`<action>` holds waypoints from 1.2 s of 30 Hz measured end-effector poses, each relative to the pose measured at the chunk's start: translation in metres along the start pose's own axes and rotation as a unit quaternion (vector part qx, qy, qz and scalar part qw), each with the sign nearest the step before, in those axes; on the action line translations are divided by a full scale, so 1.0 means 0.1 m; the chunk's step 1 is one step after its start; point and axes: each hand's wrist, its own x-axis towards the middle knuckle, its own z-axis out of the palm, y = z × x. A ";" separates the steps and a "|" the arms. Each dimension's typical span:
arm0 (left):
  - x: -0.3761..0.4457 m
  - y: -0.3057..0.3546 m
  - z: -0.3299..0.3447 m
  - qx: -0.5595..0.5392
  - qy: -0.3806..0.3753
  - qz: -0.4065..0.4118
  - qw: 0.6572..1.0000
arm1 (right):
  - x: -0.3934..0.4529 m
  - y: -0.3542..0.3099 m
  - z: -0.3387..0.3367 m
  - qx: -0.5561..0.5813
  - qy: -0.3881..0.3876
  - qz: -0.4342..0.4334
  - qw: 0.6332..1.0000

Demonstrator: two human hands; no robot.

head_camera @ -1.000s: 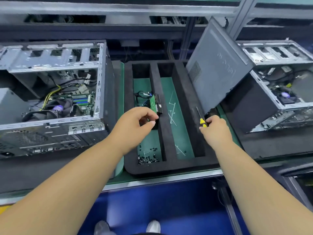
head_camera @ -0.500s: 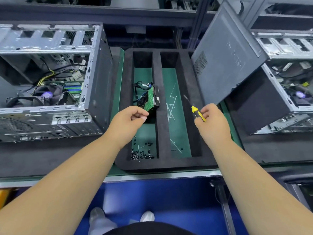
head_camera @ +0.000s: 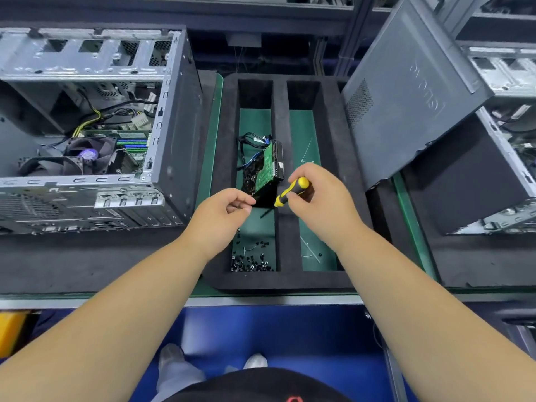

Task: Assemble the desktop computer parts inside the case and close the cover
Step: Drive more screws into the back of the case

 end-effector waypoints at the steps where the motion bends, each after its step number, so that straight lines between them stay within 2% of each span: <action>1: 0.00 -0.01 0.00 0.003 0.001 -0.003 1.000 | 0.00 0.01 0.05 -0.019 -0.021 -0.011 1.000; 5: -0.01 -0.04 -0.02 0.004 0.005 -0.013 1.000 | 0.01 0.05 0.25 -0.147 -0.100 -0.072 0.981; 9: -0.01 -0.05 -0.04 0.009 0.006 -0.015 1.000 | 0.05 0.06 0.37 -0.203 -0.136 -0.086 0.966; 19: 0.00 -0.09 -0.08 0.008 -0.002 -0.023 1.000 | 0.07 0.05 0.38 -0.209 -0.140 -0.053 0.966; 28: 0.03 -0.01 -0.06 0.010 -0.017 -0.034 0.999 | 0.11 -0.15 0.13 -0.155 -0.081 -0.054 0.983; 33: 0.03 0.01 -0.02 0.008 -0.017 -0.029 0.999 | 0.08 -0.14 0.25 -0.188 -0.146 -0.017 0.971; 36: 0.02 0.00 -0.02 0.010 -0.025 -0.027 0.999 | 0.05 -0.08 0.33 -0.189 -0.156 -0.003 0.969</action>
